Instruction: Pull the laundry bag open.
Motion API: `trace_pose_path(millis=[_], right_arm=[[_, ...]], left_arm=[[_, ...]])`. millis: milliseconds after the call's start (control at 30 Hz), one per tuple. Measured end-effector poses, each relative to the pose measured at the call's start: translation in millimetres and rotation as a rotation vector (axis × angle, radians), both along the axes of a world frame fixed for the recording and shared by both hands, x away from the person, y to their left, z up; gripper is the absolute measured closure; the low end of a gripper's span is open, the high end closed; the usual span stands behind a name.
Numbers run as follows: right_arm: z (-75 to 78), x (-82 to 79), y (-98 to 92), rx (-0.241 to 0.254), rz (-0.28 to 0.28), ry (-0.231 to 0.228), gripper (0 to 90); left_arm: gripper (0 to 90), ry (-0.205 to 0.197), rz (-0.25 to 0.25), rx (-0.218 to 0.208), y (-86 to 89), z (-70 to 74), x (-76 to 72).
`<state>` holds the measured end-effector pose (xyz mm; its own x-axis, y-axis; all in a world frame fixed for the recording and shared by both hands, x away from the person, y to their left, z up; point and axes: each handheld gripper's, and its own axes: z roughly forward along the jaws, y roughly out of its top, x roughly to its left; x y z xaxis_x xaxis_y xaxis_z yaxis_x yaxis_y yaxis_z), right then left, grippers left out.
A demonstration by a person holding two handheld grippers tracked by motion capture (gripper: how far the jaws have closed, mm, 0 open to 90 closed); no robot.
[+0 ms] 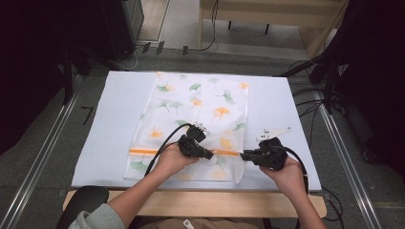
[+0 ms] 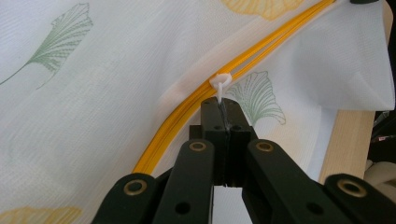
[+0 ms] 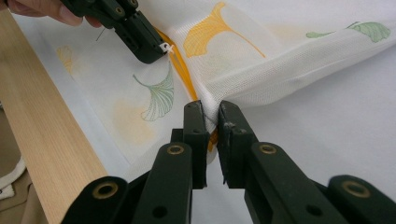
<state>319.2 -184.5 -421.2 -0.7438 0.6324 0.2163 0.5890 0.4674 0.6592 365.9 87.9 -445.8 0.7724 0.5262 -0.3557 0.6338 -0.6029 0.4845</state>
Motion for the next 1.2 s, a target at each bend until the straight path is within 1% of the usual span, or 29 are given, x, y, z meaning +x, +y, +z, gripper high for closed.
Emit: trace_pose_path(millis=[33, 100, 133, 267, 300, 367, 633, 767, 967, 1033, 1100, 1200], right_arm=[[-0.3, 0.4, -0.5, 0.002, 0.004, -0.001, 84.1], [-0.3, 0.7, -1.7, 0.001, -0.001, -0.003, 84.0], [-0.4, 0.7, -2.1, 0.002, -0.002, -0.001, 84.0], [-1.3, 1.1, -3.4, 0.000, -0.003, 0.006, 83.9], [-1.5, 1.4, -3.6, 0.000, -0.003, 0.005, 83.9], [-1.5, 1.5, -3.7, 0.001, -0.003, 0.006, 83.9], [-2.0, 1.6, -2.1, -0.007, 0.004, 0.003, 83.9], [-1.8, 1.6, -2.9, 0.000, 0.000, 0.011, 83.9], [-2.6, 2.9, -2.4, -0.001, 0.010, 0.009, 83.9], [-2.8, 3.2, -2.3, -0.002, 0.012, 0.008, 83.9], [-3.0, 3.6, -2.4, -0.001, 0.011, 0.009, 83.9], [-3.5, 4.5, -2.7, -0.003, 0.012, 0.010, 83.9]], left_arm=[[90.0, 0.000, 0.001, 0.005, 1.4, 1.0, 0.0], [90.0, 0.003, 0.007, 0.001, 4.6, 1.4, 0.5], [90.0, 0.010, 0.007, 0.007, 7.5, 1.7, 1.3], [90.0, 0.015, 0.031, 0.016, 20.0, 1.4, 2.6], [90.0, 0.020, 0.033, 0.014, 22.6, 2.0, 2.6], [90.0, 0.017, 0.032, 0.015, 26.3, 4.4, 2.5], [90.0, 0.022, 0.037, 0.012, 27.0, 3.0, 1.7], [90.0, 0.024, 0.037, 0.006, 27.6, 3.8, 1.4], [90.0, 0.026, 0.034, 0.011, 29.4, 3.9, 1.2], [90.0, 0.024, 0.038, 0.013, 32.0, 4.1, 1.6], [90.0, 0.031, 0.044, 0.010, 34.9, 4.3, 2.0], [90.0, 0.029, 0.051, 0.017, 41.8, 5.4, 1.8]])
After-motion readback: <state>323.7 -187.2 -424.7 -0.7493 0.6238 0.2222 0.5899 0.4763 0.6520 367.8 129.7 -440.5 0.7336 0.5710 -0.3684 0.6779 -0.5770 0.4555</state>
